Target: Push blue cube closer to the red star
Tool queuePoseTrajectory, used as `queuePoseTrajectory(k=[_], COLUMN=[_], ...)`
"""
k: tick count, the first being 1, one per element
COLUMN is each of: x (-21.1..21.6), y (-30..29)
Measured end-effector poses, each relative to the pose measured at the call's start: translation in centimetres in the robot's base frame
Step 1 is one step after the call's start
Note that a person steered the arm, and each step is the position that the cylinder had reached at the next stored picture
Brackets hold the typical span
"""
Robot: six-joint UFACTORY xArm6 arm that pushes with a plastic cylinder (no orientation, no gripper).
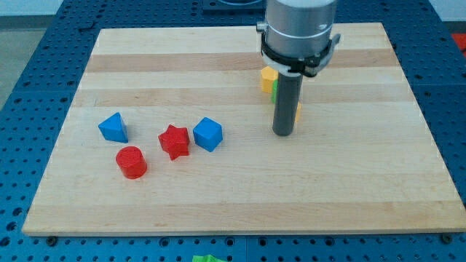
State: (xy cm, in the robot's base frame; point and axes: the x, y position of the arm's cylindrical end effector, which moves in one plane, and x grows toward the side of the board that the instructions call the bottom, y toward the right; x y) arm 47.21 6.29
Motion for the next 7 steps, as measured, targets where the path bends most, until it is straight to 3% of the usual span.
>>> queuePoseTrajectory(k=[3, 7], x=[1.5, -1.8], y=[-6.0, -12.6])
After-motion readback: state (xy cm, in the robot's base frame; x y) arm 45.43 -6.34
